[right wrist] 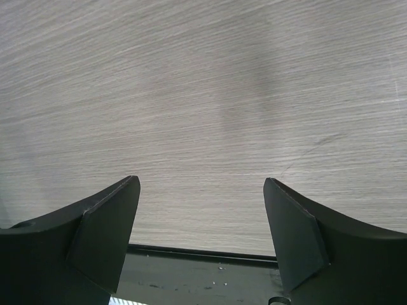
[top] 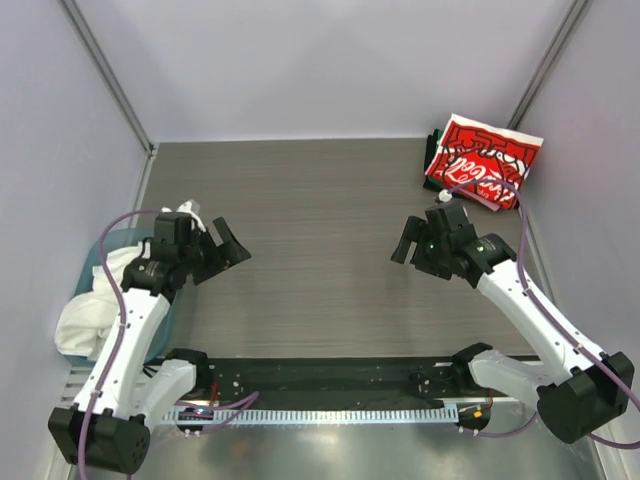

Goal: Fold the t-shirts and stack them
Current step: Grab the tshirt from the pile

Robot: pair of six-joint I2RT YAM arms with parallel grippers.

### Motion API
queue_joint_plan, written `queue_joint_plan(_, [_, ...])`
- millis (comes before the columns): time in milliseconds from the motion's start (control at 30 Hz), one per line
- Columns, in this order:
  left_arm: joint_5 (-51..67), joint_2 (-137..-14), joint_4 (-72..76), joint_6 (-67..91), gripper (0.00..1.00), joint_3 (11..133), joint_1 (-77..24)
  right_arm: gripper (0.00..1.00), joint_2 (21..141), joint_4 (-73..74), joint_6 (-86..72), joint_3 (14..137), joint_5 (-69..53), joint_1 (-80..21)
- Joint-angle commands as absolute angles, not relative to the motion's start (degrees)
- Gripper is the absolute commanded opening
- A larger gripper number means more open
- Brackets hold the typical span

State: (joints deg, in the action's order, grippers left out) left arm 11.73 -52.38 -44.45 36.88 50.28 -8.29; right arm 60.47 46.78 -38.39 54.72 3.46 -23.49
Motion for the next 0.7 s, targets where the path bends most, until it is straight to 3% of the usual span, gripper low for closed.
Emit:
queue_joint_plan(0, [2.85,-48.96,-45.25,35.07,0.91,54.57,-8.44,0.85,58.98,44.57,-37.62,53.35,1.59,-23.29])
queue_joint_plan(33, [1.07,-48.61,-45.79,34.89,0.99,55.36,-8.44,0.85,58.71,44.13,-37.53,52.91,0.97,-23.2])
queue_joint_plan(133, [-11.48,-47.64,-48.33,35.51,1.0,56.42,-8.17,0.85,57.83,43.16,-37.7,50.55,-1.21,-23.29])
queue_joint_plan(300, [-22.14,-49.83,-52.37,35.68,1.0,60.1,-3.44,0.85,56.08,42.1,-38.41,47.9,-2.63,-23.29])
queue_joint_plan(433, [-22.59,-54.04,-53.26,34.81,1.0,62.31,6.57,0.85,56.07,41.92,-37.79,46.58,-3.25,-23.29])
queue_joint_plan(567, [-15.65,-58.79,-50.72,34.01,1.0,60.56,21.84,0.85,56.07,41.14,-37.62,45.71,-3.6,-23.29])
queue_joint_plan(667, [-16.87,-62.48,-47.38,36.12,1.0,57.58,24.68,0.85,56.42,40.08,-37.71,44.74,-4.04,-23.29])
